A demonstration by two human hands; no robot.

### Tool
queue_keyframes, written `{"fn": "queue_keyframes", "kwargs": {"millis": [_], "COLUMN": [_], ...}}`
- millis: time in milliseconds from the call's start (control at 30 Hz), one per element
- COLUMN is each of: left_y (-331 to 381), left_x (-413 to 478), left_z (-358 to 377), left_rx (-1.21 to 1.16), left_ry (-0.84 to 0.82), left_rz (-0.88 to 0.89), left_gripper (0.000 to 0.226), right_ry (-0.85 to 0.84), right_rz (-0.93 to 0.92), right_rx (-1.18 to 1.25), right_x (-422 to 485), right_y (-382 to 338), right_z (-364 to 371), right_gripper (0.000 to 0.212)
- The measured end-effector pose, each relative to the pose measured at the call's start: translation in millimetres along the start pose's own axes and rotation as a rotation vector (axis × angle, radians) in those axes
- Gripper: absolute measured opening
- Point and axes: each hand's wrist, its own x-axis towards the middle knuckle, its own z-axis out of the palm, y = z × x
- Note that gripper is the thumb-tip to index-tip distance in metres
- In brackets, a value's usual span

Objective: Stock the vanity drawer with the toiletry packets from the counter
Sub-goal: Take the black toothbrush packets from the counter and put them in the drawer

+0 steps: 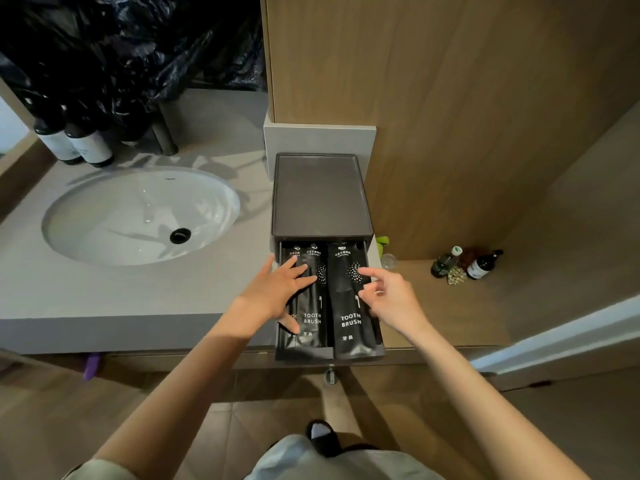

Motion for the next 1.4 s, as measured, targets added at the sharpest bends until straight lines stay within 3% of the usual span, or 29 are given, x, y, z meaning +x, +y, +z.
{"fn": "queue_keyframes", "kwargs": {"millis": [133,333,500,800,1400], "left_y": [4.4,10.7,11.7,13.8,32.0], "left_x": [8.3,17.1,17.0,16.2,5.0], "left_z": [-3.5,4.6,7.7,9.5,23.4], "left_rx": [0.089,0.123,0.090,0.070,-0.080], "left_ry": [-0.082,-0.063,-0.044,-0.033,0.053], "left_rz": [-0.047,-0.097,-0.105,-0.132,-0.182], "left_gripper": [0.116,0.125,0.127,0.132,0.129], "right_ry": [-0.011,-0.004,-0.112,-0.280,-0.343], "right_rz": [0.026,-0.010,-0.023,-0.006,-0.142], "right_rx": [-0.063,-0.250,-0.407,-0.367,-0.303], "right_x": [10.0,19.6,23.3,31.2,56.6], "right_y": [-5.7,-8.6,-8.7,-3.5,-1.3], "right_z": [20.9,38.6,47.0,53.7,52.0], "right_gripper": [0.046,0.060,0.080,0.070,0.079]}}
